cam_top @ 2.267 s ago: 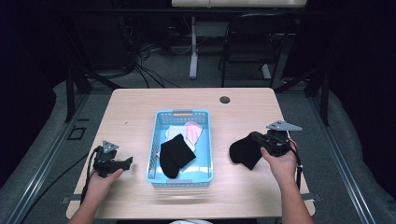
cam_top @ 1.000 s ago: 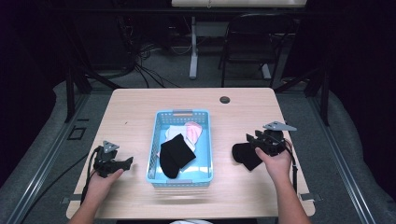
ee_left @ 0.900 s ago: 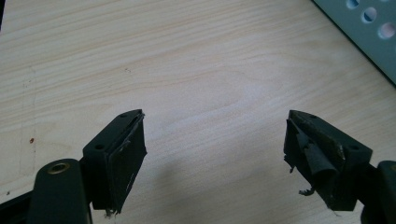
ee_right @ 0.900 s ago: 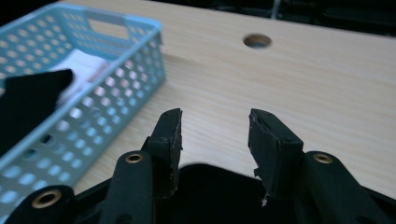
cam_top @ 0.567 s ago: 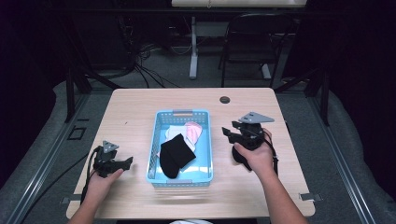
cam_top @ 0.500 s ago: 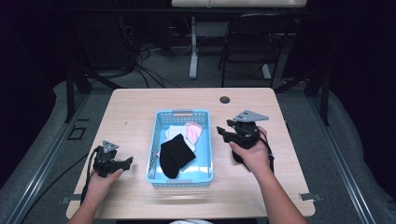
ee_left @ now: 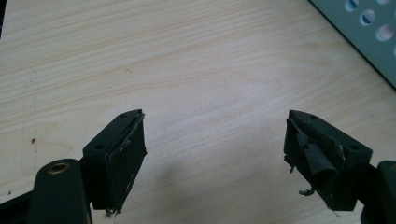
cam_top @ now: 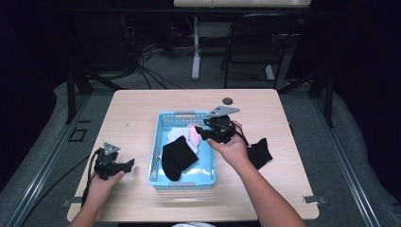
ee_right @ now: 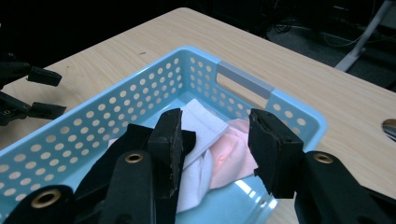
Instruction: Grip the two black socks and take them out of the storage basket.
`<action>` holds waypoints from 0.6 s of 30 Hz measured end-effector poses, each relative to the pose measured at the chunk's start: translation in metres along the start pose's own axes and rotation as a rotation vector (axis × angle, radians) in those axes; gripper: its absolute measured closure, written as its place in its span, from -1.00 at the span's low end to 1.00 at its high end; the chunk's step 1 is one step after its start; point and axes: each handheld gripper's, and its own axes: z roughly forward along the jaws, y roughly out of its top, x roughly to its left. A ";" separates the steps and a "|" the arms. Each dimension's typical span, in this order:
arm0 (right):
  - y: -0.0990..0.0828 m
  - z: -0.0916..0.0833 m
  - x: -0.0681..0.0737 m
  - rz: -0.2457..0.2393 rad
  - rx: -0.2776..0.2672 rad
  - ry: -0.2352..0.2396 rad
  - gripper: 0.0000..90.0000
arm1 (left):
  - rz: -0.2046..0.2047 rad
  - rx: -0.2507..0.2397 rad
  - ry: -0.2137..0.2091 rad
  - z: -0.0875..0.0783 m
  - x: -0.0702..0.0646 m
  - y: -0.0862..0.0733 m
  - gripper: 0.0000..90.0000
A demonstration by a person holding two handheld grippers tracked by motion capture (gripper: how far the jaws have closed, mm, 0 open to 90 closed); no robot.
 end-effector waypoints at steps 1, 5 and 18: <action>0.001 0.005 0.001 0.005 -0.001 0.004 0.23 | 0.000 0.000 0.000 0.000 0.000 0.000 -0.54; 0.005 0.019 0.005 0.006 0.022 0.014 0.30 | 0.000 0.000 -0.001 0.000 0.000 0.000 -0.54; 0.022 0.075 0.019 -0.004 0.117 0.035 0.33 | 0.000 -0.005 -0.001 0.000 0.000 0.000 -0.54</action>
